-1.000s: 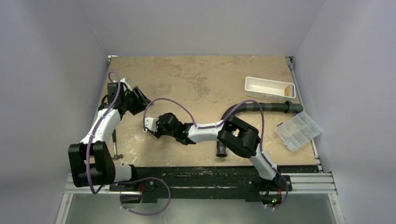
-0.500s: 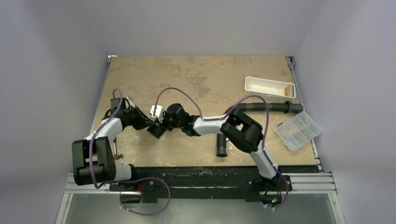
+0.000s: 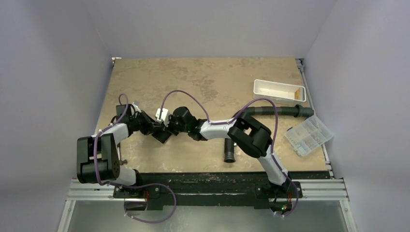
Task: Put the credit cards into the card holder
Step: Close the card holder at the center of the board.
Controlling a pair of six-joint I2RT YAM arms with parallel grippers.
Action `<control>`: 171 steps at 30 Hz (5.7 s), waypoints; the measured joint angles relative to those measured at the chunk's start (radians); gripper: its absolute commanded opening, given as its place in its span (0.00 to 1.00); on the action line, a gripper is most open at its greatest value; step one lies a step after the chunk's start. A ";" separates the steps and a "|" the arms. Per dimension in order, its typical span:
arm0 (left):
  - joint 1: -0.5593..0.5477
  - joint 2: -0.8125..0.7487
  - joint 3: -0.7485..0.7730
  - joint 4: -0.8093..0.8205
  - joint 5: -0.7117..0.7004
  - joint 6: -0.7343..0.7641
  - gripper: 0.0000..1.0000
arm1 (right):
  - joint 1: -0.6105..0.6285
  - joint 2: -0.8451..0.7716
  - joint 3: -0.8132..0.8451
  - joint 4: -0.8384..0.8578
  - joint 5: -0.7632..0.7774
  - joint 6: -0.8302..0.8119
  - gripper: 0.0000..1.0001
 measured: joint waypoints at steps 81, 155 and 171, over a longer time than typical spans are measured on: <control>-0.156 -0.245 -0.233 0.181 -0.258 -0.167 0.63 | -0.284 -0.154 -0.386 0.137 -0.465 1.195 0.53; -0.203 -0.426 -0.296 0.125 -0.140 -0.273 0.75 | -0.394 -0.279 -0.179 -0.344 -0.300 0.956 0.71; -0.065 -0.050 0.159 -0.079 -0.058 -0.012 0.29 | -0.233 -0.226 -0.232 -0.065 -0.393 1.260 0.36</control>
